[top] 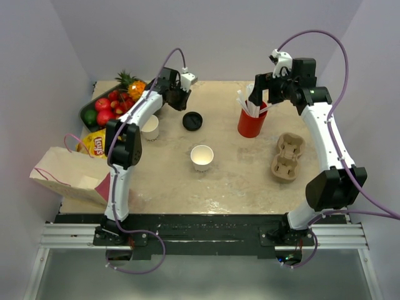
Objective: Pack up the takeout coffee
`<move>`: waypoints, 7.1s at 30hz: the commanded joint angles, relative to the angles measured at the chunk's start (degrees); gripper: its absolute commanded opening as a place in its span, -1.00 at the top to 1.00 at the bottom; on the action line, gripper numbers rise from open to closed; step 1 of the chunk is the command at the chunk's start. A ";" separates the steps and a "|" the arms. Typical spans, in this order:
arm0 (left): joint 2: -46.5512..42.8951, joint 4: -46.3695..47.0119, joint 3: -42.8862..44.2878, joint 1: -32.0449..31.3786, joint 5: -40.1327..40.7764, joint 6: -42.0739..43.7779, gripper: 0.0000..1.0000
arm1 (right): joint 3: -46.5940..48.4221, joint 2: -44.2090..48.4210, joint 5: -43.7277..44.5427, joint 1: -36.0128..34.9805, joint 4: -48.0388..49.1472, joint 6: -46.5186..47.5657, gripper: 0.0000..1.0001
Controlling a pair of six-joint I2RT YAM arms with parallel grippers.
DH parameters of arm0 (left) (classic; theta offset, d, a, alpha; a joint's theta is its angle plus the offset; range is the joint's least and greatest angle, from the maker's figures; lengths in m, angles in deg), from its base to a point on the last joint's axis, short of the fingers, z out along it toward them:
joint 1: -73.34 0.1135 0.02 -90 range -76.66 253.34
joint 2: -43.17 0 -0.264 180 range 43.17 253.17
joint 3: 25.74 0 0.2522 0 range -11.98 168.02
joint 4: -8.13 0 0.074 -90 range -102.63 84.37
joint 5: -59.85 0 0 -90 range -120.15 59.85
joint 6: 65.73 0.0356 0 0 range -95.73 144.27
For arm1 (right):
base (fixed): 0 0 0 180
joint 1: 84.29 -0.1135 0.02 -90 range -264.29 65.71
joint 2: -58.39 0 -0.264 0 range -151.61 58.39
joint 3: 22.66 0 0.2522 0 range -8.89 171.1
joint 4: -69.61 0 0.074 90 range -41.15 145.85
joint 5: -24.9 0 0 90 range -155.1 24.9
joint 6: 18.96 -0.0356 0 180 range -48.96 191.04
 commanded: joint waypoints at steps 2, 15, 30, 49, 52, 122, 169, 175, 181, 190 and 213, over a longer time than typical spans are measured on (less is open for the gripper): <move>2.13 -0.02 0.00 0.16 -1.71 -2.18 0.54 | 0.57 1.55 -0.89 0.30 1.48 -0.28 -0.98; 4.77 0.07 0.88 0.16 -1.28 -2.36 0.52 | 1.10 0.93 -0.72 0.30 1.30 -0.28 -0.98; 5.39 0.16 1.32 0.16 -2.24 -2.54 0.84 | 1.01 0.76 -0.37 0.21 1.39 -0.11 -0.98; 1.61 0.69 3.34 -0.37 0.04 0.27 1.00 | 1.89 -0.30 -0.54 0.30 1.74 -0.19 -0.98; 1.43 0.60 3.60 -0.46 -0.04 0.36 1.00 | 1.98 -0.30 -0.63 0.21 1.74 -0.20 -0.98; 0.82 -5.73 5.10 4.02 -22.98 1.50 1.00 | 15.07 -32.02 -8.63 -25.19 -11.08 110.10 0.24; -0.23 1.21 8.62 4.64 -9.80 -4.12 0.05 | 21.22 -39.32 -4.32 -26.60 -1.25 93.85 1.00; -9.98 5.16 0.04 6.74 -9.71 -6.67 -0.01 | 21.57 -33.44 -6.51 -26.51 -3.70 87.54 1.00; -28.96 17.99 -21.67 11.93 -18.13 -6.06 -0.08 | 19.20 -22.20 -13.45 -26.43 -8.98 74.83 1.00; -52.61 22.49 -39.09 9.83 -32.12 15.81 -0.08 | 18.15 -10.15 -23.74 -25.99 -13.20 47.66 1.00; -63.17 9.22 -46.06 -11.35 -22.37 62.41 -0.04 | 22.10 -8.74 -34.82 -24.67 -34.11 42.43 1.00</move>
